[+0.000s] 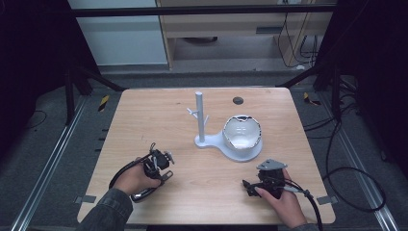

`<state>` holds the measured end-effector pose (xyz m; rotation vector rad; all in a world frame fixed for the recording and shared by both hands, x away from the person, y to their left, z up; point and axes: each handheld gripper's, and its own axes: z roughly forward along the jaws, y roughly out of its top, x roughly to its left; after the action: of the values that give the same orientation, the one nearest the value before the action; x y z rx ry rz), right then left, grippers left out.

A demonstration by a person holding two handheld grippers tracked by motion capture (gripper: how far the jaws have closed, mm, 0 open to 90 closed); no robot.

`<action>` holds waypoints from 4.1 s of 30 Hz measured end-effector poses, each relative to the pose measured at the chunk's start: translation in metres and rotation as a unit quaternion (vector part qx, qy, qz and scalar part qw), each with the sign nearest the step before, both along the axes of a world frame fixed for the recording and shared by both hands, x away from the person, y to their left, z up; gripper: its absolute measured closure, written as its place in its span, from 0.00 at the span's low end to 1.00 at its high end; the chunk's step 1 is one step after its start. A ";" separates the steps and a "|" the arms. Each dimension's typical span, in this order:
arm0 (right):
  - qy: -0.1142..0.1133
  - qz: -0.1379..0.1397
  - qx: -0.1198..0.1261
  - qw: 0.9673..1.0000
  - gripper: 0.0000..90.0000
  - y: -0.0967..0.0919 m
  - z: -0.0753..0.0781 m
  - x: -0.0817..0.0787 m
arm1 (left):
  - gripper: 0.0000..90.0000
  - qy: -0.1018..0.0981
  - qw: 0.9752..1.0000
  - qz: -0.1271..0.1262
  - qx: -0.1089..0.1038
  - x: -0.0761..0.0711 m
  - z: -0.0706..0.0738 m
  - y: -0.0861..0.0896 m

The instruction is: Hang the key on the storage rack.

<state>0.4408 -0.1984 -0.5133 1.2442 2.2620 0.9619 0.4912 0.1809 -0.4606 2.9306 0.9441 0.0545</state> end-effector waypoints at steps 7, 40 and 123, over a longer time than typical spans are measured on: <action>-0.001 0.001 0.000 1.000 0.00 0.000 0.000 0.000 | 0.88 0.007 1.000 -0.007 -0.003 0.000 0.001 0.002; 0.000 0.001 0.000 1.000 0.01 0.000 0.000 -0.001 | 0.89 -0.132 0.979 0.041 -0.150 -0.048 0.053 0.056; 0.000 0.005 0.000 1.000 0.01 -0.001 0.000 0.000 | 0.89 -0.263 0.924 0.060 -0.273 -0.021 0.103 -0.001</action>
<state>0.4409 -0.1989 -0.5133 1.2342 2.2707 0.9649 0.4705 0.1796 -0.3579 2.1757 0.8646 0.4735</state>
